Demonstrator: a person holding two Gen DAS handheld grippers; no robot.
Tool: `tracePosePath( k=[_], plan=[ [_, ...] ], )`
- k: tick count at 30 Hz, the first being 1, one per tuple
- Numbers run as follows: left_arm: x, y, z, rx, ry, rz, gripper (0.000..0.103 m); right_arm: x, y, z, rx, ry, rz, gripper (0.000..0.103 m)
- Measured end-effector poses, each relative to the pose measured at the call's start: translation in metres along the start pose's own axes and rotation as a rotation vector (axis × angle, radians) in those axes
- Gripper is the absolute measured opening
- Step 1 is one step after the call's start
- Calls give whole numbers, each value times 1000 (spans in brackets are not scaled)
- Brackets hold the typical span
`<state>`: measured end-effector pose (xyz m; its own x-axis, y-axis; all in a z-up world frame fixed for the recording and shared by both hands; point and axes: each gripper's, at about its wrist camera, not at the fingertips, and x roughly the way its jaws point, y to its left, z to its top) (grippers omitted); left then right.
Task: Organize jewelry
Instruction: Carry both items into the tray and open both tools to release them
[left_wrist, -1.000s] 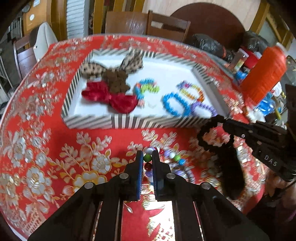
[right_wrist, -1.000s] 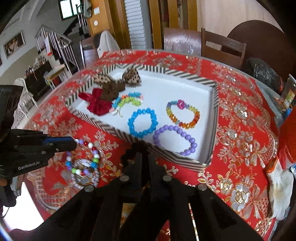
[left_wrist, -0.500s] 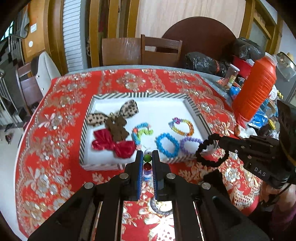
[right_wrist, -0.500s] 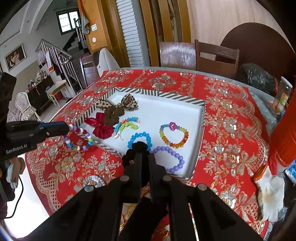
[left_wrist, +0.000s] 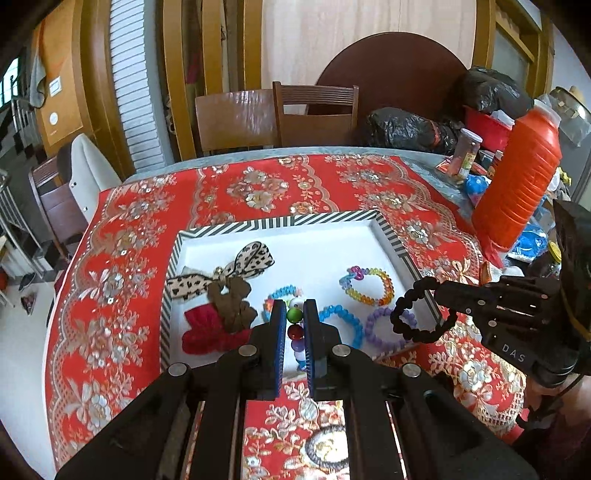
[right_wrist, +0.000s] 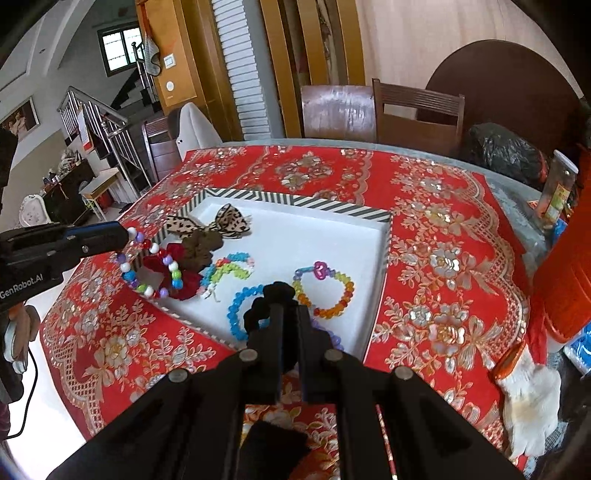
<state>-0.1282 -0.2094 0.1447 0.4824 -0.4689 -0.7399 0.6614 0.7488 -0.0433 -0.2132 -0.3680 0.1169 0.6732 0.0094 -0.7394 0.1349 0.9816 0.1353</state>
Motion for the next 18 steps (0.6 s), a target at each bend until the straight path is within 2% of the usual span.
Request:
tracePosePath(
  k=[11, 18],
  plan=[
    [38, -2, 33, -9, 21, 0, 10, 28, -25, 24, 51, 4, -37, 6],
    [73, -10, 52, -36, 50, -53, 10, 56, -46, 38, 102, 31, -55, 6]
  ],
)
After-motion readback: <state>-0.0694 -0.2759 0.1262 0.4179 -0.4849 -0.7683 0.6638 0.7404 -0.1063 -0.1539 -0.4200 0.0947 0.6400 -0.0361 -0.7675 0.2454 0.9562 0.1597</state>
